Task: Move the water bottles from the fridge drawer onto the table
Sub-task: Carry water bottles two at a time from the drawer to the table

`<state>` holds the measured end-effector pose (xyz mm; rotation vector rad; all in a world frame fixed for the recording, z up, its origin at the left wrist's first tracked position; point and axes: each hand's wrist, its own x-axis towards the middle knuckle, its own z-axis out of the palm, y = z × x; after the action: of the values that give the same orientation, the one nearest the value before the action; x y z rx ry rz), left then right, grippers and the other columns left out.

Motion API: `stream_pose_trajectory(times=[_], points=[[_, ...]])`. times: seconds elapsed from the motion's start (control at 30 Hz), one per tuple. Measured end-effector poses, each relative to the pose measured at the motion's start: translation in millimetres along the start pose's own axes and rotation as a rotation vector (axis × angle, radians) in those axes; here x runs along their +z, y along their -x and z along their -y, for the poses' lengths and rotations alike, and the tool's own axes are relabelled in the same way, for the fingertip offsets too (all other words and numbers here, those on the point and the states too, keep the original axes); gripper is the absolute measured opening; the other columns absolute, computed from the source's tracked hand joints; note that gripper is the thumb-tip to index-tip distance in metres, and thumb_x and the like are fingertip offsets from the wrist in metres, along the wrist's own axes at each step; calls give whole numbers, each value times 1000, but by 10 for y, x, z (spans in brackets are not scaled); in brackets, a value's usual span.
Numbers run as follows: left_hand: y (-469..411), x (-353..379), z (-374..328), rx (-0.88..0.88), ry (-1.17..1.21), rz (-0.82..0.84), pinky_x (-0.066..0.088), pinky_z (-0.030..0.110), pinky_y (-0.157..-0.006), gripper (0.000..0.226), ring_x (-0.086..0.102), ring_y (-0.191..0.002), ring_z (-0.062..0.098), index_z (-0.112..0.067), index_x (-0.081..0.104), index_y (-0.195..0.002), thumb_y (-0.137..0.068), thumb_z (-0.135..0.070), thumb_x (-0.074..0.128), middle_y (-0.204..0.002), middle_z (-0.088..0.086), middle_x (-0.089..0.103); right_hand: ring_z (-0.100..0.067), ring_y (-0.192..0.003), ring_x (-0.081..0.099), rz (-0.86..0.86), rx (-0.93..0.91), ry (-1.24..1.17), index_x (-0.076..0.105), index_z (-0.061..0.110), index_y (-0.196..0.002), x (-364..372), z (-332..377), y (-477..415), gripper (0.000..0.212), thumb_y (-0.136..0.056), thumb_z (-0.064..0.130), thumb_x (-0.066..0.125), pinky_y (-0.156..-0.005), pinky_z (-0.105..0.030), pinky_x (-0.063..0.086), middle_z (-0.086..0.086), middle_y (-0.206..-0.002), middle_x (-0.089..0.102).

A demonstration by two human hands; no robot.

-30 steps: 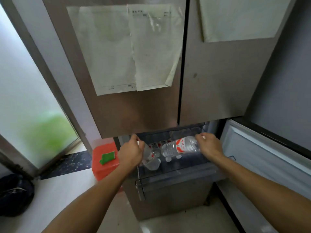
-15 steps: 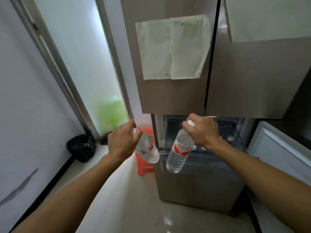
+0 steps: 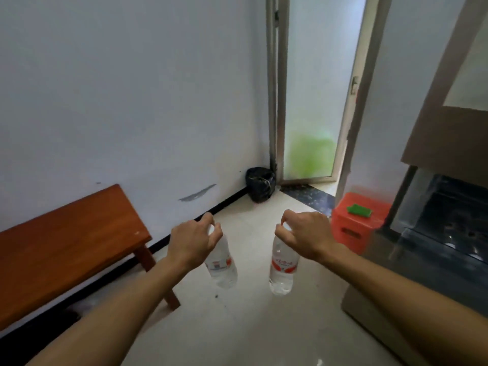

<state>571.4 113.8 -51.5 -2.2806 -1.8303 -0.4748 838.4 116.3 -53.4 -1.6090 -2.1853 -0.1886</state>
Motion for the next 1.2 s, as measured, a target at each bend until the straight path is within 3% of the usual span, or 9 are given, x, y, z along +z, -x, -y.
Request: stream_pose_trajectory(times=[0.13,0.23,0.43,0.53,0.67,0.83,1.0,1.13,1.2], points=[[594,-266,1103,-130,-62,-18,46,32,-54,44,53,-54,18,-20,52,-93,-94,-53,22,-62,-1,57,-18,-60,47,32,-138,-56,65,16,-91,304,1141,-339,49,-89,54,35,-48,-20,22,-4,-81,68],[1041,-466,1917,-198,-113,-6,50,34,-53,35,54,-53,17,-23,51,-90,-97,-49,30,-64,-2,58,-15,-62,55,74,-182,-97,63,19,-90,653,1975,-542,38,-92,52,45,-54,-22,41,0,-82,68],[1781,-840,3250,-320,-244,48,24,25,-43,34,35,-42,9,-22,52,-90,-98,-46,30,-53,-8,41,-11,-55,55,79,-336,-138,57,22,-84,1105,3467,-910,43,-89,58,36,-50,-21,39,7,-68,59],[2092,-903,3808,-398,-259,14,24,25,-41,49,37,-40,10,-22,53,-87,-91,-53,14,-50,-7,44,-10,-48,49,70,-437,-156,52,22,-77,1295,4102,-1195,44,-91,60,33,-44,-17,26,7,-60,56],[2408,-902,4477,-539,-256,14,18,23,-41,43,29,-38,5,-22,53,-86,-91,-50,21,-47,-9,32,-8,-47,42,109,-548,-194,53,22,-75,1645,4920,-1540,36,-93,51,42,-44,-17,26,7,-60,51],[2615,-893,5352,-643,-281,69,28,26,-44,61,41,-44,11,-23,52,-93,-83,-58,4,-51,-7,41,-6,-44,39,180,-693,-249,55,21,-75,2236,5933,-2034,40,-93,53,37,-41,-18,28,5,-58,53],[2732,-1084,6187,-757,-260,117,34,22,-48,30,52,-52,11,-25,51,-98,-99,-47,30,-60,-7,51,-8,-46,40,212,-816,-280,48,24,-76,2607,6980,-2530,39,-94,56,36,-42,-22,32,7,-59,49],[2899,-1205,6761,-862,-268,122,32,21,-48,27,50,-52,9,-25,49,-99,-99,-45,32,-61,-9,50,-10,-54,54,248,-870,-278,55,23,-88,2777,7747,-2791,41,-95,58,36,-49,-25,46,6,-68,58],[2999,-1237,7090,-883,-270,122,32,20,-48,27,48,-51,7,-25,49,-100,-99,-46,32,-60,-10,48,-7,-54,51,264,-883,-278,57,21,-93,2889,8118,-2884,42,-95,58,37,-48,-22,43,7,-71,58]])
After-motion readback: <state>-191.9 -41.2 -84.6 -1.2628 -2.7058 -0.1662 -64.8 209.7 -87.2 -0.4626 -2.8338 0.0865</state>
